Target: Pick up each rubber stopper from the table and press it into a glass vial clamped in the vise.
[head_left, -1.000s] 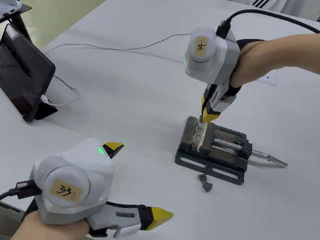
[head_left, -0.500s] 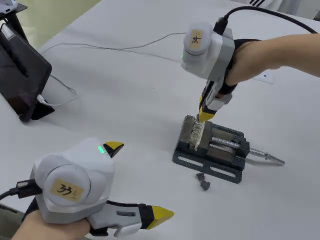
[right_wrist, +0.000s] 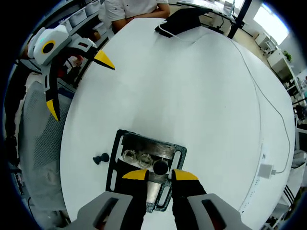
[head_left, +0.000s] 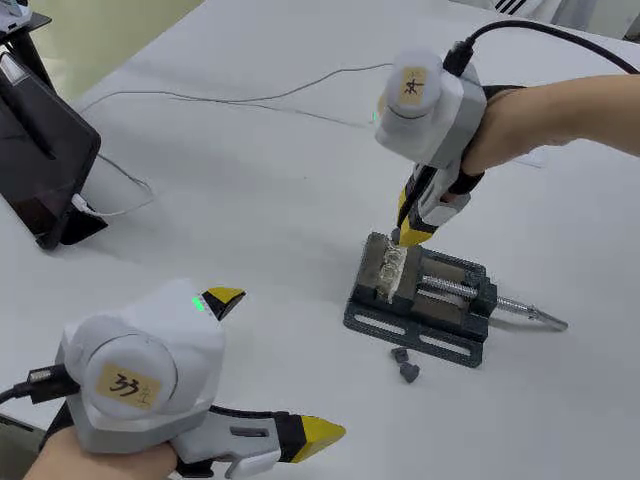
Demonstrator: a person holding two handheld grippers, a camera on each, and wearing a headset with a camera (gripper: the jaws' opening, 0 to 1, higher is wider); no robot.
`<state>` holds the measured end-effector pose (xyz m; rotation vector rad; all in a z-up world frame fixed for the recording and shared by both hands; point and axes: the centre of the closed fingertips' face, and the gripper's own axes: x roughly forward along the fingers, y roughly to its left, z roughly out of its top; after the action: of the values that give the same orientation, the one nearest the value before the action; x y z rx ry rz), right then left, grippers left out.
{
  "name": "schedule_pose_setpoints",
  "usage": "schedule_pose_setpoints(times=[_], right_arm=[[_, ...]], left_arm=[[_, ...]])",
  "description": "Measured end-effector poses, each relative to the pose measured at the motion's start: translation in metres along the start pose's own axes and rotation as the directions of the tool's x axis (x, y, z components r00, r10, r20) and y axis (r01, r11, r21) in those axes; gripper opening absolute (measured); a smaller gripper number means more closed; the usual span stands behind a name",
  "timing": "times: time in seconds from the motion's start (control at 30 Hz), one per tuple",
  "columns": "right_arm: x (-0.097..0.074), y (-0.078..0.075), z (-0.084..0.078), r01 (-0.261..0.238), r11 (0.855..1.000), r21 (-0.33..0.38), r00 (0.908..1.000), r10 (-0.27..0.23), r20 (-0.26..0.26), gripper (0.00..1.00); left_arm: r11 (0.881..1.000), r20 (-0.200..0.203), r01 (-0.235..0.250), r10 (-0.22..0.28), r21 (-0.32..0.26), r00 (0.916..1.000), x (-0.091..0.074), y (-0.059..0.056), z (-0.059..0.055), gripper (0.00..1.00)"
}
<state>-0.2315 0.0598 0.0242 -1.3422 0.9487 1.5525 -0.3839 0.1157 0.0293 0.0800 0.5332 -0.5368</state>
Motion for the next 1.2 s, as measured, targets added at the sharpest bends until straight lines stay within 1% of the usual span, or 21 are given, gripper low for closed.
schedule_pose_setpoints(times=[0.03,0.07,0.1,0.2,0.23,0.27,0.3,0.33,0.4,0.53,0.6,0.63,0.7,0.73,0.77,0.83,0.93,1.2], right_arm=[[0.000,0.001,-0.001,0.003,1.000,-0.002,1.0000,-0.003,0.002,0.23],[-0.002,-0.001,-0.002,0.009,1.000,0.002,0.9999,-0.009,0.006,0.24],[-0.004,-0.004,-0.002,0.008,1.000,0.003,0.9999,-0.008,0.011,0.22],[-0.015,-0.009,0.000,-0.012,0.999,0.039,0.9984,0.009,0.056,0.18],[-0.018,-0.009,0.003,-0.014,0.999,0.037,0.9969,0.011,0.078,0.16],[-0.022,-0.012,0.005,-0.013,0.999,0.053,0.9952,0.008,0.097,0.13],[-0.024,-0.012,0.007,-0.017,0.998,0.064,0.9934,0.010,0.114,0.13],[-0.027,-0.012,0.008,-0.032,0.996,0.079,0.9917,0.022,0.126,0.12],[-0.030,-0.013,0.010,-0.041,0.996,0.080,0.9900,0.030,0.138,0.06],[-0.031,-0.010,0.013,-0.054,0.996,0.072,0.9883,0.043,0.146,0.04],[-0.028,-0.009,0.014,-0.057,0.996,0.065,0.9881,0.047,0.146,0.00],[-0.026,-0.009,0.015,-0.063,0.996,0.067,0.9872,0.053,0.151,0.00],[-0.023,-0.001,0.015,-0.087,0.994,0.064,0.9866,0.077,0.144,0.01],[-0.021,0.000,0.014,-0.084,0.995,0.057,0.9876,0.076,0.137,0.01],[-0.017,-0.003,0.011,-0.075,0.996,0.048,0.9898,0.068,0.125,0.00],[-0.015,-0.003,0.010,-0.075,0.996,0.048,0.9900,0.069,0.124,0.00],[-0.015,0.000,0.010,-0.083,0.995,0.059,0.9893,0.075,0.125,0.00],[-0.011,-0.003,0.011,-0.090,0.993,0.071,0.9882,0.080,0.131,0.00]], left_arm=[[1.000,0.001,0.000,0.000,0.000,1.0000,0.000,0.000,0.000,0.96],[1.000,0.004,-0.001,0.001,0.000,1.0000,0.000,0.001,0.001,0.96],[1.000,0.004,-0.001,0.001,-0.001,1.0000,0.000,0.001,0.001,0.96],[1.000,0.000,-0.001,0.001,-0.001,1.0000,0.001,0.002,0.001,0.96],[1.000,-0.001,-0.002,0.002,-0.001,1.0000,0.001,0.002,0.001,0.96],[1.000,0.000,-0.001,0.001,0.000,1.0000,0.001,0.003,0.001,0.96],[1.000,0.000,-0.001,0.001,-0.001,1.0000,0.001,0.003,0.001,0.96],[1.000,0.000,-0.001,0.001,-0.001,1.0000,0.001,0.003,0.001,0.96],[1.000,-0.004,-0.001,0.001,0.000,1.0000,0.001,0.004,0.001,0.96],[1.000,-0.006,-0.001,0.001,-0.002,1.0000,0.003,0.004,0.001,0.96],[1.000,-0.006,0.001,-0.001,-0.005,1.0000,0.003,0.005,0.001,0.96],[1.000,-0.006,0.001,-0.001,-0.005,1.0000,0.004,0.005,0.001,0.96],[1.000,-0.008,0.002,-0.002,-0.005,1.0000,0.004,0.005,0.001,0.96],[1.000,-0.009,0.002,-0.002,-0.006,1.0000,0.004,0.005,0.001,0.96],[1.000,-0.009,0.003,-0.003,-0.007,1.0000,0.005,0.005,0.001,0.96],[1.000,-0.009,0.002,-0.002,-0.009,1.0000,0.005,0.005,0.001,0.96],[1.000,-0.012,0.004,-0.004,-0.012,0.9999,0.006,0.006,-0.001,0.95],[1.000,-0.019,0.010,-0.010,-0.019,0.9998,0.008,0.006,-0.004,0.95]])
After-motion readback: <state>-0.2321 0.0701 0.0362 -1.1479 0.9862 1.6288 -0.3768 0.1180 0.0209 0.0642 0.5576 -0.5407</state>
